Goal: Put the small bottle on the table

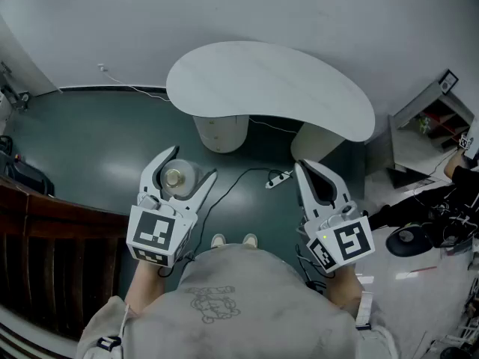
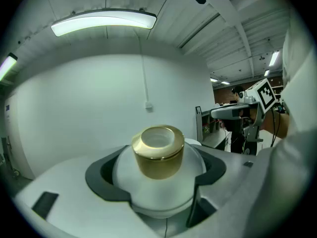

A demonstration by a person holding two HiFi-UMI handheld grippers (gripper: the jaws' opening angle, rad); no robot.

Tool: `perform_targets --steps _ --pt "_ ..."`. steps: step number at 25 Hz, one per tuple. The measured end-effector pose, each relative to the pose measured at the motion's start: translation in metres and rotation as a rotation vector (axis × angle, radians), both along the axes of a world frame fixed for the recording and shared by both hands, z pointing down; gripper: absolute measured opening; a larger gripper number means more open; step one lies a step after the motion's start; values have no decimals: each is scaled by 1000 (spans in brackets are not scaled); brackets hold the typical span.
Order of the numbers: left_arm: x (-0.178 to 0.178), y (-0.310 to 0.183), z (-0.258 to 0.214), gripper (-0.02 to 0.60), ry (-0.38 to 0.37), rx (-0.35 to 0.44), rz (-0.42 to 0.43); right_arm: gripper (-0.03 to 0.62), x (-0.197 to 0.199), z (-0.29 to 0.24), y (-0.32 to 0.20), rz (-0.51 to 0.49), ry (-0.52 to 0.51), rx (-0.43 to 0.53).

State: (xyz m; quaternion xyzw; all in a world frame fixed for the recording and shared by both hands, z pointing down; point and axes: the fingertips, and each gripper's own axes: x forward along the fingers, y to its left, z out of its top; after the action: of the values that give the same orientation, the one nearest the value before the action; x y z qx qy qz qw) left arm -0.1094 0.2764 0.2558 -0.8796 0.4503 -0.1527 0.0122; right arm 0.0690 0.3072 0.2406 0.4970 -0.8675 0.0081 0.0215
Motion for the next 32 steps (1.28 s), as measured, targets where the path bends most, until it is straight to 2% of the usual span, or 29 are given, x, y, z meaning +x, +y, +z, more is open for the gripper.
perform_targets --steps 14,32 --pt "36 -6 9 347 -17 -7 11 31 31 9 -7 -23 8 -15" --pt "77 8 24 347 -21 -19 -28 31 67 28 0 -82 -11 -20"
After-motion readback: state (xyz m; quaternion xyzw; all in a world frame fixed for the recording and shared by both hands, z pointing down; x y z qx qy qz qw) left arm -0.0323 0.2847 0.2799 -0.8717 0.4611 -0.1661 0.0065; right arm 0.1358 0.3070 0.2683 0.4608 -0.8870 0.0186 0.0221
